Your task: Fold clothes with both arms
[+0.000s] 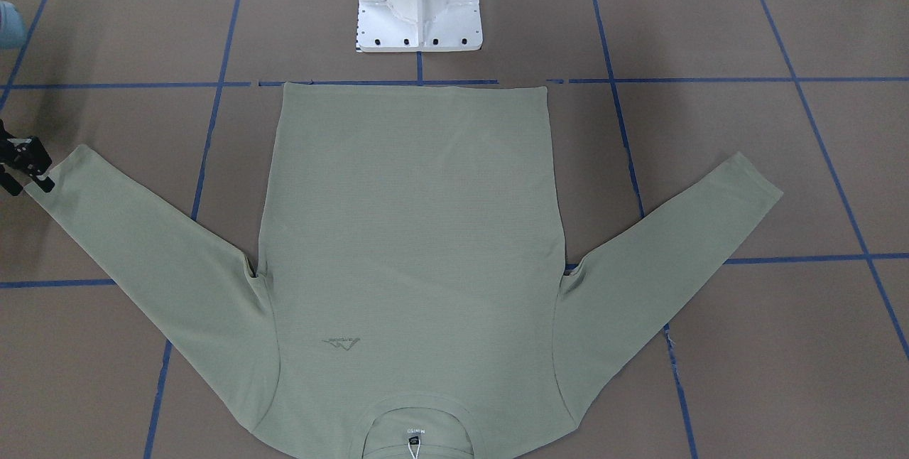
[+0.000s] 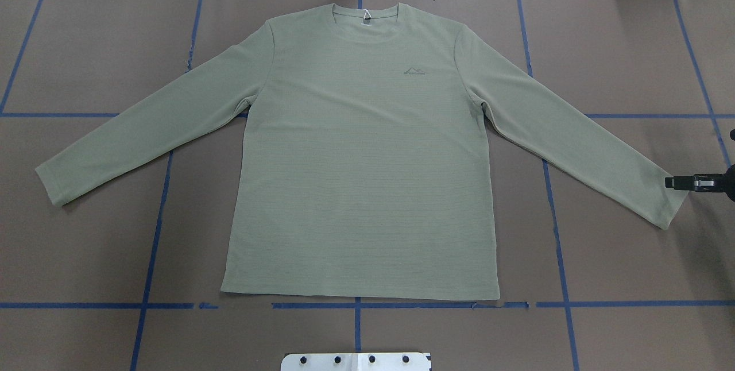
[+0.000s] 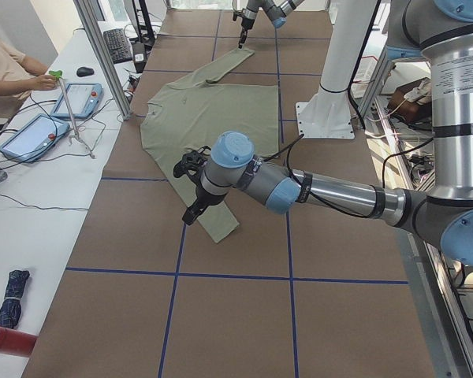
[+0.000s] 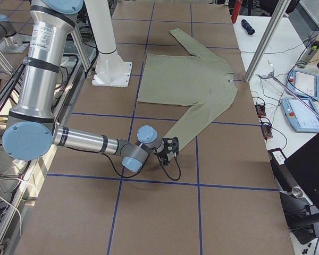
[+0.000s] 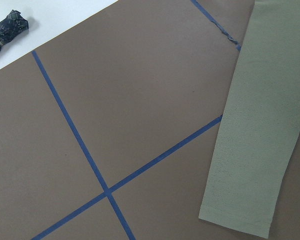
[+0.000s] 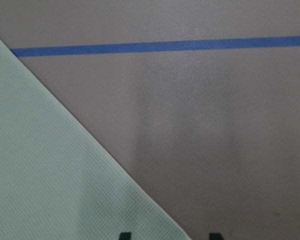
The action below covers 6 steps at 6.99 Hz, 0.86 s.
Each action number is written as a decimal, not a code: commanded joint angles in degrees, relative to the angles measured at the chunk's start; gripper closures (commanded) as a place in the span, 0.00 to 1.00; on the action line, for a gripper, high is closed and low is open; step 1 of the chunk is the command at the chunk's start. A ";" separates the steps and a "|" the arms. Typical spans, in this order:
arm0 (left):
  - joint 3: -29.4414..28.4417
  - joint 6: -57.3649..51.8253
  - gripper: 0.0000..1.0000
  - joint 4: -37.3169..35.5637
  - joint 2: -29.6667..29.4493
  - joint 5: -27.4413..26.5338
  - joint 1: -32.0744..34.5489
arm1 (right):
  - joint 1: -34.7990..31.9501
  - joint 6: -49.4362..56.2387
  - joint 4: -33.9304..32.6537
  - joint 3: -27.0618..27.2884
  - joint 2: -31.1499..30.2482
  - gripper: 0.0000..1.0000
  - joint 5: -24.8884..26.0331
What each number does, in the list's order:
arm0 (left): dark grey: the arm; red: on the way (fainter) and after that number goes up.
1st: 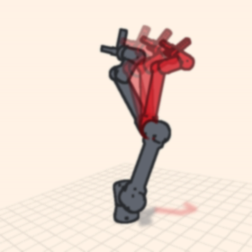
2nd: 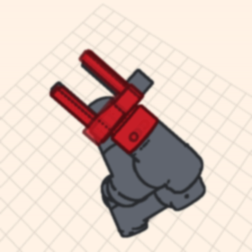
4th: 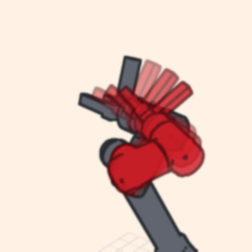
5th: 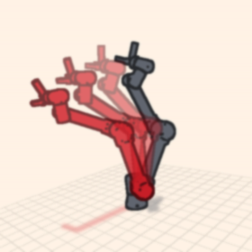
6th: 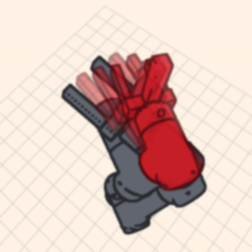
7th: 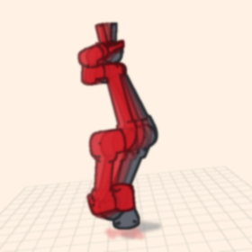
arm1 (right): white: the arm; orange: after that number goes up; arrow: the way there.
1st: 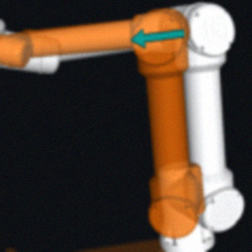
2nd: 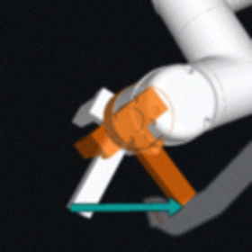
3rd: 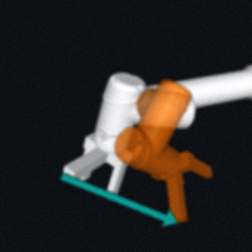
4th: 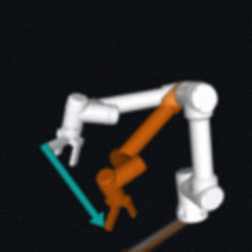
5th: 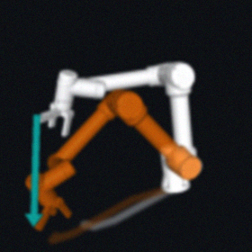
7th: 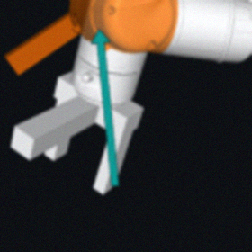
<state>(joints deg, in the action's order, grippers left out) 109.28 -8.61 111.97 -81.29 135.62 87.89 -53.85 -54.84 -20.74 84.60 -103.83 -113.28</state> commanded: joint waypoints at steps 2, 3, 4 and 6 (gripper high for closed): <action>0.05 0.09 0.00 0.00 -0.01 0.00 0.00 | 0.15 0.26 0.00 -0.14 -0.31 0.42 0.69; -0.03 0.00 0.00 0.00 -0.01 0.09 0.00 | 0.23 0.43 0.00 -0.14 -0.75 0.42 1.21; -0.03 0.00 0.00 0.00 -0.01 0.09 0.00 | 0.67 0.43 0.00 -0.14 -0.76 0.43 1.65; -0.03 0.00 0.00 0.00 -0.01 0.09 0.00 | 0.76 0.43 0.00 -0.14 -0.84 0.67 1.66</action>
<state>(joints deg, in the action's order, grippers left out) 109.25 -8.61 111.97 -81.30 135.70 87.89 -53.21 -54.41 -20.74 84.46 -104.59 -111.70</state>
